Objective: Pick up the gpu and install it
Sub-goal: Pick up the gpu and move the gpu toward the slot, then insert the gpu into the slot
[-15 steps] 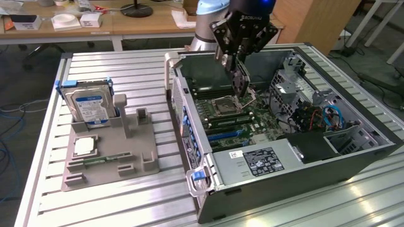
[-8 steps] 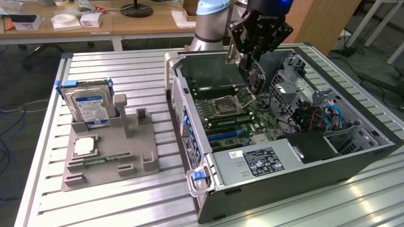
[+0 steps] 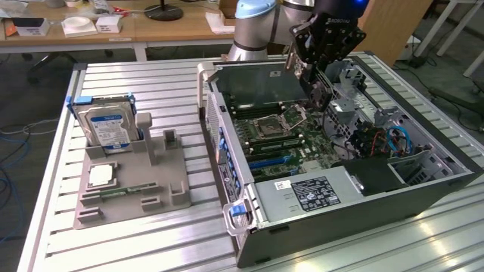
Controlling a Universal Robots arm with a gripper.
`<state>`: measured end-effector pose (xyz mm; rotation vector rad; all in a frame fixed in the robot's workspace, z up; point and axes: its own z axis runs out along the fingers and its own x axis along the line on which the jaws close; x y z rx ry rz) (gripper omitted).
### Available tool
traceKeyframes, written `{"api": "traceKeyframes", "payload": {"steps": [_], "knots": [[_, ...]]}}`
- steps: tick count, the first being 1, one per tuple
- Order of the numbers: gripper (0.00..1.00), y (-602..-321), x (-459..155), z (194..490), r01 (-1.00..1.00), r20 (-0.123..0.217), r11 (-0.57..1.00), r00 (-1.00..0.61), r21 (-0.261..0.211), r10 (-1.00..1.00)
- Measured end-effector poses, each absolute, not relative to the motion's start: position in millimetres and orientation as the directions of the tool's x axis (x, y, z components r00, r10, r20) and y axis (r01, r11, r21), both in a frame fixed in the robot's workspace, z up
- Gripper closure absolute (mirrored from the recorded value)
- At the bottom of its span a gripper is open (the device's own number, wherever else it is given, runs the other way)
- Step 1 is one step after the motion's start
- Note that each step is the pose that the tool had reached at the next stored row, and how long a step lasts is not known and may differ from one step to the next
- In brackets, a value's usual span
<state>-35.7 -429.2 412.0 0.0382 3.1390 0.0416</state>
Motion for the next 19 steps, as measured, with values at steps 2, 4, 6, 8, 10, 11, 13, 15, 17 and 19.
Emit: {"api": "traceKeyframes", "payload": {"steps": [2,4,6,8,10,11,13,15,17,19], "knots": [[0.74,-429.2,-35.7,411.9,0.024,-0.002,0.999,-1.0,0.027,0.024],[0.74,-429.2,-35.7,411.9,0.024,-0.002,0.999,-1.0,0.027,0.024],[0.74,-429.2,-35.7,411.9,0.024,-0.002,0.999,-1.0,0.027,0.024],[0.74,-429.2,-35.7,411.9,0.024,-0.002,0.999,-1.0,0.027,0.024],[0.74,-429.2,-35.7,411.9,0.024,-0.002,0.999,-1.0,0.027,0.024],[0.74,-429.2,-35.7,411.9,0.024,-0.002,0.999,-1.0,0.027,0.024],[0.74,-429.2,-35.7,411.9,0.024,-0.002,0.999,-1.0,0.027,0.024],[0.74,-429.2,-35.7,411.9,0.024,-0.002,0.999,-1.0,0.027,0.024],[0.74,-429.3,-35.8,411.8,0.024,-0.002,0.999,-1.0,0.027,0.024],[0.74,-429.4,-35.8,411.8,0.013,-0.002,1.0,-1.0,0.027,0.013]]}}
